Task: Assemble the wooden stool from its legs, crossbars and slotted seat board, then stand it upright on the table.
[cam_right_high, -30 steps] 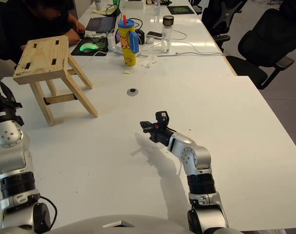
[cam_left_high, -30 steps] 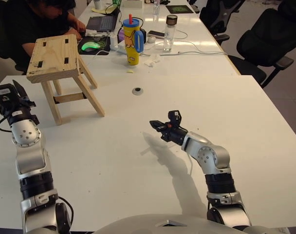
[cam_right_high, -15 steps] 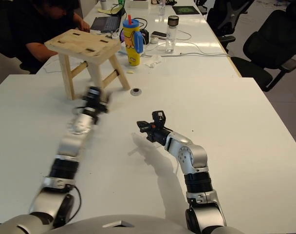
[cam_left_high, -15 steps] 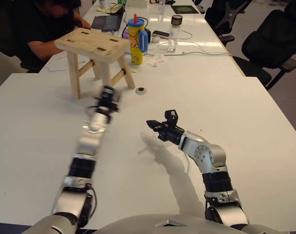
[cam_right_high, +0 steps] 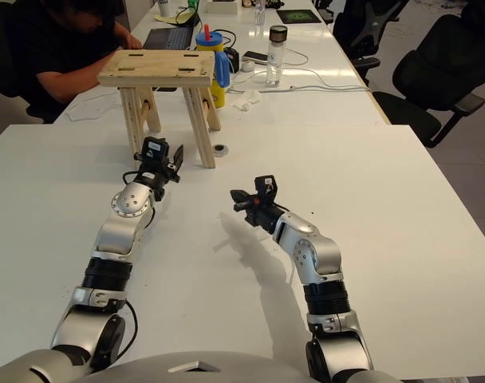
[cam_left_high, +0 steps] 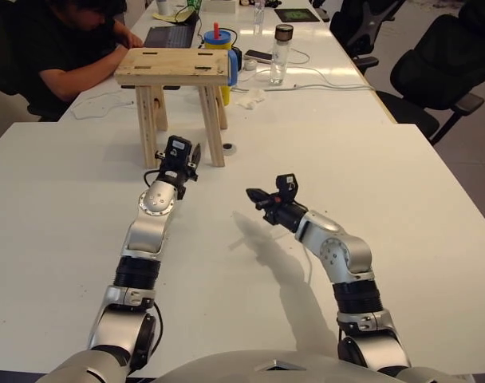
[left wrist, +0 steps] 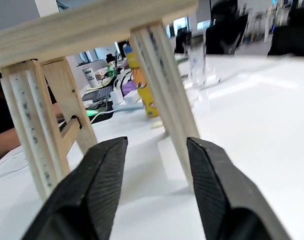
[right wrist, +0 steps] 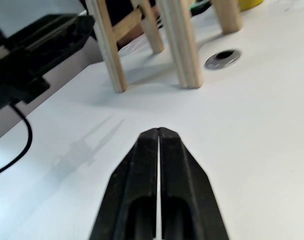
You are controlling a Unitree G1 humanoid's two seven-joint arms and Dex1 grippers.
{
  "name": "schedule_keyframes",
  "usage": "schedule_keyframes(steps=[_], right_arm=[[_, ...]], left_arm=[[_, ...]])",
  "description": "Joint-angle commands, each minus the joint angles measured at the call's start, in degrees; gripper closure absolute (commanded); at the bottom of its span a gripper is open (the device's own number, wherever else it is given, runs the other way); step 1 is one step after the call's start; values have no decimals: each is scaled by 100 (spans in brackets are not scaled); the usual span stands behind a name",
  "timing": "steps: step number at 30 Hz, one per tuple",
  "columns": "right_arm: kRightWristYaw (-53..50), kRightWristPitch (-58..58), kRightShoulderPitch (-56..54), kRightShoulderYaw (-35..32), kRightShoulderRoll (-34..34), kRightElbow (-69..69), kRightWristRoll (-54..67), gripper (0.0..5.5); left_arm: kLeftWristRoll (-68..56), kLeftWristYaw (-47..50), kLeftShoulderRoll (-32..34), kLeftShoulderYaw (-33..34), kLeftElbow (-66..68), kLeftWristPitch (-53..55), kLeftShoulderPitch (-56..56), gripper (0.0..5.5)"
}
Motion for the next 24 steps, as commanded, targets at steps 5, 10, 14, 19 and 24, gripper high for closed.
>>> schedule_keyframes(steps=[5,10,14,19,24], right_arm=[[-215,-802,-391,-1,79,509,-494,550],[-801,-1987,-853,-179,312,1068,-979,550],[-1124,-3005,-1138,-249,393,1327,-1330,550],[-1451,-3786,-1301,-56,278,1677,-2051,550],[-1511,-4017,-1356,-35,426,1983,-2129,550]], left_arm=[[-510,2,-291,420,491,-634,-305,465],[-547,127,-486,477,1049,-1266,-624,543],[-463,314,-666,427,1385,-1598,-821,547],[-510,207,-756,359,1613,-1850,-910,547],[-638,64,-819,369,1769,-1932,-1024,547]])
